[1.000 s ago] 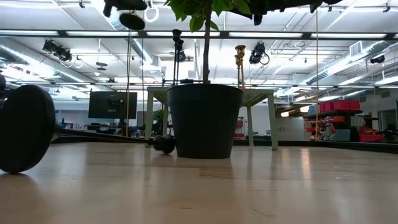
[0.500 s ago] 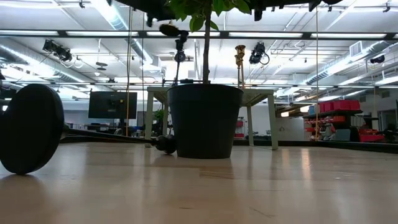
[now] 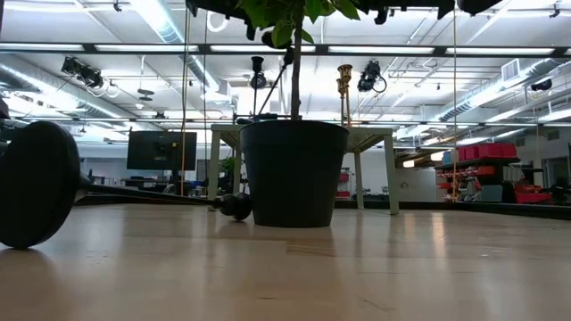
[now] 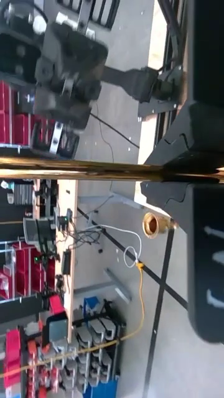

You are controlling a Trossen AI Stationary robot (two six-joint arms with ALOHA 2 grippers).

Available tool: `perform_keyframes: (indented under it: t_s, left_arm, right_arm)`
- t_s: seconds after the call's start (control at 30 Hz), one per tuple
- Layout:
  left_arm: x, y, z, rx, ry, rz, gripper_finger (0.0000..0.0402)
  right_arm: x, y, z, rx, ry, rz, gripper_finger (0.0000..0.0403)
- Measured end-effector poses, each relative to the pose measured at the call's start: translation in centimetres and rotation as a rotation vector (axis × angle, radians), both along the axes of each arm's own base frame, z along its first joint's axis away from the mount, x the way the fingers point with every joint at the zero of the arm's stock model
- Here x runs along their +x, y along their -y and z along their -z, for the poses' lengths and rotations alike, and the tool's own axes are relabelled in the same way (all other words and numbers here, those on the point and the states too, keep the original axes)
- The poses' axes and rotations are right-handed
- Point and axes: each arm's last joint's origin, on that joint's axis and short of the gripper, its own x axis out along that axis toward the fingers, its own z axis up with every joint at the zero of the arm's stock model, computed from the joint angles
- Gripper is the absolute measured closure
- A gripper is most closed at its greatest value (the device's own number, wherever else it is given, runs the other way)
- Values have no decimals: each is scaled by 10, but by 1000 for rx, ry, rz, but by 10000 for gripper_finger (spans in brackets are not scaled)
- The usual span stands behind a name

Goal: Pick & Place candle stick holders
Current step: Put the gold candle holder on the shelf aligned with the other gold candle holders

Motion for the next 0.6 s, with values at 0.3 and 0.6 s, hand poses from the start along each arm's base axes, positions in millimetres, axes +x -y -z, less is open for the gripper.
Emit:
perform_keyframes:
  t_s: [0.3,0.6]
  left_arm:
    - [4,4,-2,0,1,18,394]
    - [4,4,-2,2,2,18,394]
  right_arm:
    - [-2,7,1,28,8,11,311]
    - [-4,10,-3,1,44,23,311]
